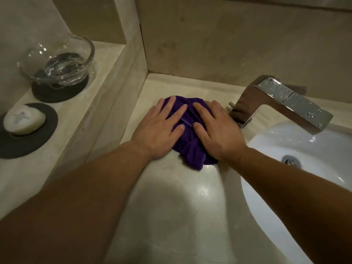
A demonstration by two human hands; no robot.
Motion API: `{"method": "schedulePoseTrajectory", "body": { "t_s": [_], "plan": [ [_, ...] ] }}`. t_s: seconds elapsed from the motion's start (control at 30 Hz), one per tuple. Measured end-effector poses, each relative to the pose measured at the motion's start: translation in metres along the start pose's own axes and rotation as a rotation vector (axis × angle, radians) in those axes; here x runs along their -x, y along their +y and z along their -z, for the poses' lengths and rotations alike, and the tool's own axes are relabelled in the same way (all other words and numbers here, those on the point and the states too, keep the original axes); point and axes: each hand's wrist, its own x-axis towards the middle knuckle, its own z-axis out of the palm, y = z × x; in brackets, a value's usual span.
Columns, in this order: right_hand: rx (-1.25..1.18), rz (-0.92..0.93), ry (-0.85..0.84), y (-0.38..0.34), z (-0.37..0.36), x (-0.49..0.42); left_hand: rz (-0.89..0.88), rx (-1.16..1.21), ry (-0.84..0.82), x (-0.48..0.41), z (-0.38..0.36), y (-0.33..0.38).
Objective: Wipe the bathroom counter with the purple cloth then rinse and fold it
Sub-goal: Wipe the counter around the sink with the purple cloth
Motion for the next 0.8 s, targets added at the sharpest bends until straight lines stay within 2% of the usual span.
{"method": "schedulePoseTrajectory", "body": {
  "t_s": [0.23, 0.8],
  "plan": [
    [0.036, 0.002, 0.051, 0.0, -0.008, 0.027, -0.002, -0.014, 0.022, 0.026, -0.008, 0.014],
    [0.017, 0.077, 0.012, -0.023, -0.023, 0.096, 0.089, 0.014, 0.068, 0.117, -0.03, 0.034]
  ]
}}
